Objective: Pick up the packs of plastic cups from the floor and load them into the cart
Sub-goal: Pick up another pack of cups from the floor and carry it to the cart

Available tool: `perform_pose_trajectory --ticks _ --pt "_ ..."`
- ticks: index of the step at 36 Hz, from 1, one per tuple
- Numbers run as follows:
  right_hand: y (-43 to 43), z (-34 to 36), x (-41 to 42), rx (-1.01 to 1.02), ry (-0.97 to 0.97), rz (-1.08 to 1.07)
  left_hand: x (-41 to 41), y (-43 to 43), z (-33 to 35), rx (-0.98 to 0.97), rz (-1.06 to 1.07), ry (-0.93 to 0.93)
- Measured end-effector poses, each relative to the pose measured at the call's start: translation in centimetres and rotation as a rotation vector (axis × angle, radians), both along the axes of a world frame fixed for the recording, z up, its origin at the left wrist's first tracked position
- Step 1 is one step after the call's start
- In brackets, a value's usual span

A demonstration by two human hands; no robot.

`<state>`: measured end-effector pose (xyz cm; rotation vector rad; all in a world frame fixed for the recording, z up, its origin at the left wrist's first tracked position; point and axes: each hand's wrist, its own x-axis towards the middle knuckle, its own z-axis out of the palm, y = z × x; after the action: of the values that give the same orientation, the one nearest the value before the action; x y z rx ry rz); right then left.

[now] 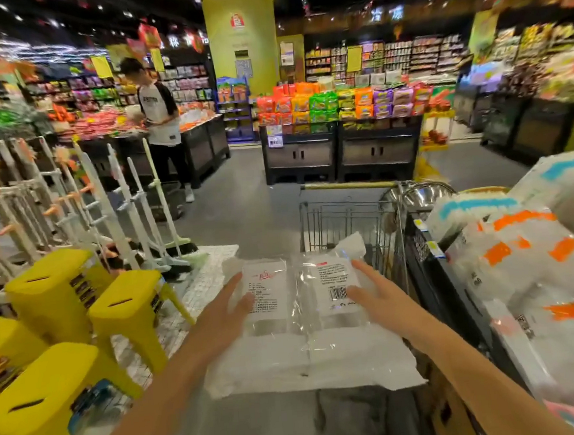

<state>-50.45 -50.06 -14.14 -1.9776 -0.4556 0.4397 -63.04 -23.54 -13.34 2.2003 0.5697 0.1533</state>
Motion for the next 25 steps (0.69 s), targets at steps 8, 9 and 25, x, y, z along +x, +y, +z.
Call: perform_pose_trajectory --ticks 8,9,25 --pt "2.3 -0.4 5.1 -0.014 -0.002 -0.157 9.1 4.6 -0.4 -0.092 -0.172 -0.032" --pt "2.4 -0.5 5.5 -0.019 -0.005 -0.172 10.1 4.8 -0.5 -0.102 -0.198 -0.032" --pt "-2.1 -3.1 16.9 -0.005 0.002 -0.274 24.3 1.2 -2.7 -0.265 -0.311 -0.061"
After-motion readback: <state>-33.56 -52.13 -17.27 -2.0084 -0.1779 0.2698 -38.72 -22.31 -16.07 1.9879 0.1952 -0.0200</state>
